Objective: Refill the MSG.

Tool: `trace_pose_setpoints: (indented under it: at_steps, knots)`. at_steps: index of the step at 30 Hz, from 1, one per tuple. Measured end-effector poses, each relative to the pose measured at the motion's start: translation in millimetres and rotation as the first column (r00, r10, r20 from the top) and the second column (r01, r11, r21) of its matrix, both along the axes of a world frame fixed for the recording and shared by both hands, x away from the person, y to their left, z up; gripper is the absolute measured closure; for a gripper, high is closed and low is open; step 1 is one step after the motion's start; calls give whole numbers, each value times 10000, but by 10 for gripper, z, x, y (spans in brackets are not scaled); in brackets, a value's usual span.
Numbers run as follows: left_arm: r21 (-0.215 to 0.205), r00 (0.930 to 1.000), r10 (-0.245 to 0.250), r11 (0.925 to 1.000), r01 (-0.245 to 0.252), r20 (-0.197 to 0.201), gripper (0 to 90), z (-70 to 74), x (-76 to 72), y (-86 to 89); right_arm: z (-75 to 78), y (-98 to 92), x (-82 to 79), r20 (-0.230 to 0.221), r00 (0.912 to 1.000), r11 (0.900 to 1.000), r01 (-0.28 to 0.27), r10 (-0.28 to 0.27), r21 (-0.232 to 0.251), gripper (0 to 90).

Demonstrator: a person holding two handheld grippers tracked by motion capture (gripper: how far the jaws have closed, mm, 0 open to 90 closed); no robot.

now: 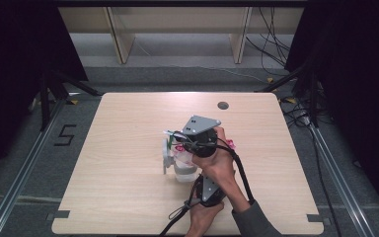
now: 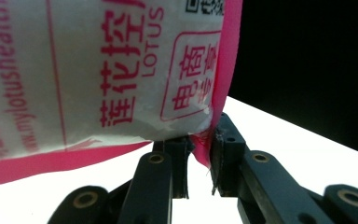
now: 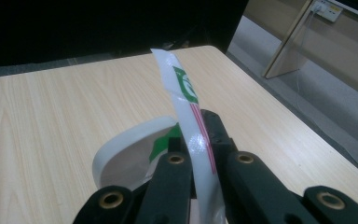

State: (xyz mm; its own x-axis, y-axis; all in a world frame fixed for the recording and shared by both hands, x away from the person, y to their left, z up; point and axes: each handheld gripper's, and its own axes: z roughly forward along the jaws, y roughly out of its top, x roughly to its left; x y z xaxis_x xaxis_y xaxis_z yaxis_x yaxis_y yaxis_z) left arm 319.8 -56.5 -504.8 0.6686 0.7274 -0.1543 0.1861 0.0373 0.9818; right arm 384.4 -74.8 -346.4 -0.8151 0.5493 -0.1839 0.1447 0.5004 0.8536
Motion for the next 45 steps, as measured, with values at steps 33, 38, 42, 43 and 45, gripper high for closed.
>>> trace_pose_setpoints:
  at_steps: [33,38,42,43,45]
  knots:
    - [-6,10000,-51,10000,51,20,782,8,7,-2,7,-6,15,108,9998,9998,-169,169,-67,898]
    - [-27,10000,-69,10000,69,-14,781,5,7,-3,-5,0,14,99,9999,10000,-66,66,-9,898]
    - [-60,10000,-47,10000,47,-19,782,7,5,-2,-5,5,5,39,10000,10000,-15,15,23,899]
    - [-45,10000,-40,10000,40,-7,782,6,5,-1,-4,7,1,1,10000,10000,-27,27,27,899]
    - [-56,10000,-48,10000,48,-43,782,7,6,-1,-4,3,6,17,10000,10000,-28,28,55,898]
